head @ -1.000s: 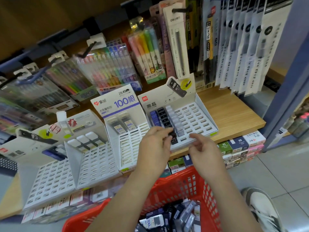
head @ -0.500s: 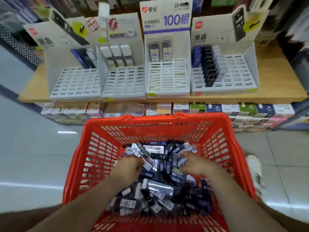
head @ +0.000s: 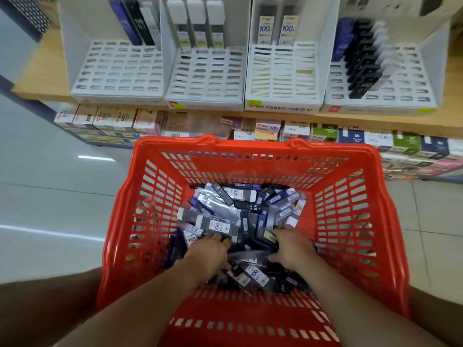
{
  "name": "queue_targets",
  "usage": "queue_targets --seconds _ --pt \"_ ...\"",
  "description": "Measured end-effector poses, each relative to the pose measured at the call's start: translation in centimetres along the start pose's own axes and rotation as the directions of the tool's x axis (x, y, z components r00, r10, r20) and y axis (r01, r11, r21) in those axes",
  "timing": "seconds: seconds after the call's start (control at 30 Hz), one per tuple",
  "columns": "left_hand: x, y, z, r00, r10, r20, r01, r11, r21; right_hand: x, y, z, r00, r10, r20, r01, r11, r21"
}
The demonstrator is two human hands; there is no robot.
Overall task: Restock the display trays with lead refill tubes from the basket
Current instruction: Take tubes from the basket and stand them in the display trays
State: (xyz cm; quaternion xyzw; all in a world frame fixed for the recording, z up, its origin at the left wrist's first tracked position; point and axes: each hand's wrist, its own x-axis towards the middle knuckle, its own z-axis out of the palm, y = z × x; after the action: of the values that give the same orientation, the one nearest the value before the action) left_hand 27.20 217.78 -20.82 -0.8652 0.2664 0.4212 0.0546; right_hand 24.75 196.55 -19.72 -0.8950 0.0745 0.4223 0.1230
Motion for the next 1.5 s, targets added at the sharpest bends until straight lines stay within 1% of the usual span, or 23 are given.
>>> queue_targets --seconds 0.07,0.13,0.23,0.27,0.33,0.4,0.43,0.5,0.53,0.57,0.63,0.67,0.7,0.77,0.87,0.93,0.97,1.07,1.13,1.23,1.33,1.43,1.5 --pt "-0.2 -0.1 0.6 0.999 0.021 -0.047 -0.024 0.998 -0.059 0.2 -0.1 -0.7 1.000 -0.014 0.019 0.013 1.000 0.026" --pt "-0.4 -0.5 0.0 0.996 -0.015 -0.088 -0.006 0.973 -0.230 0.5 -0.2 -1.8 0.999 0.013 0.029 -0.017 0.990 0.137" --pt "-0.5 -1.5 -1.5 0.991 -0.117 -0.072 0.063 0.854 -0.517 0.5 0.0 -4.1 0.997 0.048 0.058 -0.065 0.937 0.344" --pt "-0.7 -1.7 -2.0 0.991 -0.133 -0.026 0.086 0.762 -0.642 0.4 0.3 -4.9 0.996 0.033 0.079 -0.066 0.876 0.477" --pt "-1.2 -1.7 -3.2 0.990 -0.117 0.085 0.129 0.454 -0.882 -0.6 0.6 -6.5 0.993 -0.021 0.118 -0.075 0.661 0.747" --pt "-1.9 -1.4 -4.5 0.985 -0.092 0.148 0.161 0.153 -0.975 -1.1 1.1 -7.1 0.996 -0.065 0.068 -0.029 0.484 0.875" --pt "-2.4 -1.2 -5.3 0.984 -0.089 0.152 0.157 0.050 -0.986 -1.3 1.2 -7.3 0.997 -0.072 0.030 0.004 0.432 0.902" --pt "-3.1 -0.8 -6.7 0.985 -0.098 0.139 0.136 -0.043 -0.990 -2.3 0.5 -7.9 0.993 -0.096 -0.064 0.096 0.368 0.925" --pt "-3.4 -0.7 -7.3 0.985 -0.106 0.137 0.134 -0.032 -0.990 -2.8 -0.1 -8.2 0.988 -0.117 -0.096 0.130 0.333 0.934" --pt "-3.8 -0.6 -8.0 0.985 -0.111 0.134 0.138 0.027 -0.990 -3.3 -0.7 -8.6 0.982 -0.145 -0.119 0.158 0.298 0.941" --pt "-4.8 -0.8 -9.5 0.992 -0.082 0.099 0.117 0.249 -0.961 -4.5 -2.2 -9.7 0.961 -0.215 -0.175 0.230 0.271 0.935" --pt "-5.4 -0.9 -10.4 0.995 -0.053 0.082 0.095 0.321 -0.942 -5.2 -2.7 -10.4 0.948 -0.235 -0.213 0.281 0.310 0.908" --pt "-6.1 -1.1 -11.4 0.997 -0.019 0.072 0.074 0.356 -0.932 -5.6 -3.1 -11.2 0.933 -0.253 -0.256 0.341 0.393 0.854" --pt "-7.5 -1.8 -13.2 0.998 0.047 0.050 0.029 0.370 -0.929 -6.2 -3.5 -12.7 0.902 -0.310 -0.299 0.427 0.554 0.714" --pt "-9.5 -3.0 -15.7 0.996 0.084 0.043 0.013 0.329 -0.944 -7.1 -4.0 -14.8 0.881 -0.366 -0.300 0.473 0.699 0.536" --pt "-10.9 -3.3 -17.4 0.995 0.094 0.018 -0.015 0.333 -0.943 -7.7 -4.4 -15.4 0.876 -0.399 -0.270 0.480 0.766 0.427" --pt "-11.6 -3.3 -18.3 0.995 0.097 0.002 -0.031 0.346 -0.938 -8.1 -4.7 -15.4 0.877 -0.412 -0.247 0.481 0.762 0.435" --pt "-13.0 -3.4 -20.3 0.996 0.084 -0.043 -0.078 0.469 -0.880 -9.2 -5.4 -14.8 0.899 -0.422 -0.119 0.379 0.611 0.695" --pt "-13.7 -3.1 -21.0 0.991 0.074 -0.109 -0.132 0.549 -0.826 -9.4 -5.8 -14.3 0.896 -0.440 -0.062 0.303 0.503 0.810" --pt "-13.3 -3.1 -20.9 0.966 0.011 -0.258 -0.225 0.525 -0.821 -9.7 -6.5 -13.9 0.881 -0.469 -0.061 0.223 0.298 0.928" --pt "-12.5 -2.8 -20.5 0.932 0.020 -0.361 -0.319 0.515 -0.795 -10.2 -7.1 -13.9 0.854 -0.516 -0.066 0.125 0.079 0.989" --pt "-11.8 -2.5 -20.3 0.898 0.012 -0.439 -0.366 0.574 -0.733 -9.9 -7.1 -13.8 0.850 -0.516 -0.108 0.147 0.034 0.989" --pt "-11.6 -2.4 -20.4 0.888 -0.011 -0.460 -0.381 0.543 -0.748 -9.4 -6.7 -14.0 0.858 -0.494 -0.142 0.176 0.024 0.984"
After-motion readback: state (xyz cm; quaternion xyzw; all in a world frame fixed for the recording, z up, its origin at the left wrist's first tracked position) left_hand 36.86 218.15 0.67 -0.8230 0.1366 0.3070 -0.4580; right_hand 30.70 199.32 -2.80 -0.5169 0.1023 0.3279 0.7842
